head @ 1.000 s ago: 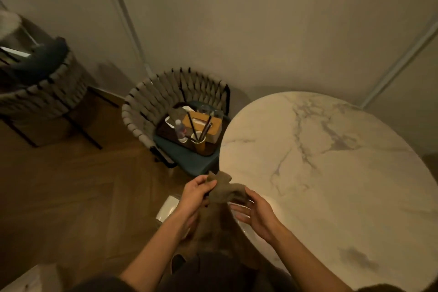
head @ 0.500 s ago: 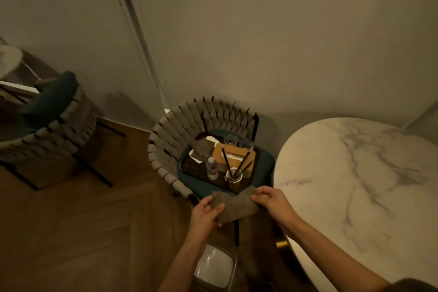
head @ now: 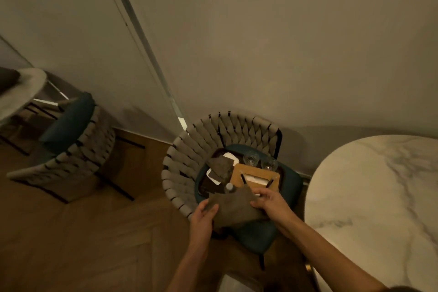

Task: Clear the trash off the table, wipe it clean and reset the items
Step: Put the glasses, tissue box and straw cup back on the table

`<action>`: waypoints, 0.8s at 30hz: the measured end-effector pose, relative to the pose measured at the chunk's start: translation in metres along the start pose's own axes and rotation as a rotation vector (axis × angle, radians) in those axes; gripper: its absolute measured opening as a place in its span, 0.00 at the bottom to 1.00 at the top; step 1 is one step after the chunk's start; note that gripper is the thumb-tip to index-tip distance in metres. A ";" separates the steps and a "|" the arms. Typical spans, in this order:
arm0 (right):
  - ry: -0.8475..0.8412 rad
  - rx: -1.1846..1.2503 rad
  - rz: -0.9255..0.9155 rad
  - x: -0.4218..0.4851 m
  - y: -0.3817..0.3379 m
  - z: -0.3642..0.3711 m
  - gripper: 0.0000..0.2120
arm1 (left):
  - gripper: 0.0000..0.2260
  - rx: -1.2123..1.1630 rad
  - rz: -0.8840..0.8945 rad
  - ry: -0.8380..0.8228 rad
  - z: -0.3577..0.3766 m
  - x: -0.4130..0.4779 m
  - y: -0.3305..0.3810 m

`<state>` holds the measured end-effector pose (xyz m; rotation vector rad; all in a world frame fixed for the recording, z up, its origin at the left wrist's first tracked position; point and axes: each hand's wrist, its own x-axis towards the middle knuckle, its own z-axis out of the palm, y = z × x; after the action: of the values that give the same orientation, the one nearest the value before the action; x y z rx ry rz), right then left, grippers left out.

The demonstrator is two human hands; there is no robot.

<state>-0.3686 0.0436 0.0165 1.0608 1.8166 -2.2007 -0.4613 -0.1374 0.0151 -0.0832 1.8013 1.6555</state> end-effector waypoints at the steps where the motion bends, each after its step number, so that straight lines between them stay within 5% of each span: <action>1: -0.012 -0.003 0.014 0.005 -0.002 0.006 0.12 | 0.14 -0.001 -0.004 0.016 -0.004 0.003 0.000; 6: -0.027 0.046 0.040 0.041 -0.013 0.035 0.18 | 0.23 0.063 -0.014 0.039 -0.028 0.042 0.015; 11: -0.012 0.017 0.099 0.086 -0.012 0.053 0.22 | 0.14 0.168 -0.064 -0.023 -0.054 0.103 0.012; 24: 0.417 -0.064 0.179 0.236 -0.048 0.097 0.20 | 0.23 0.584 0.079 -0.317 -0.070 0.308 0.070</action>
<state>-0.6129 0.0516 -0.0720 1.6962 1.8309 -1.9106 -0.7612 -0.0678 -0.0850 0.4847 1.9716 1.0577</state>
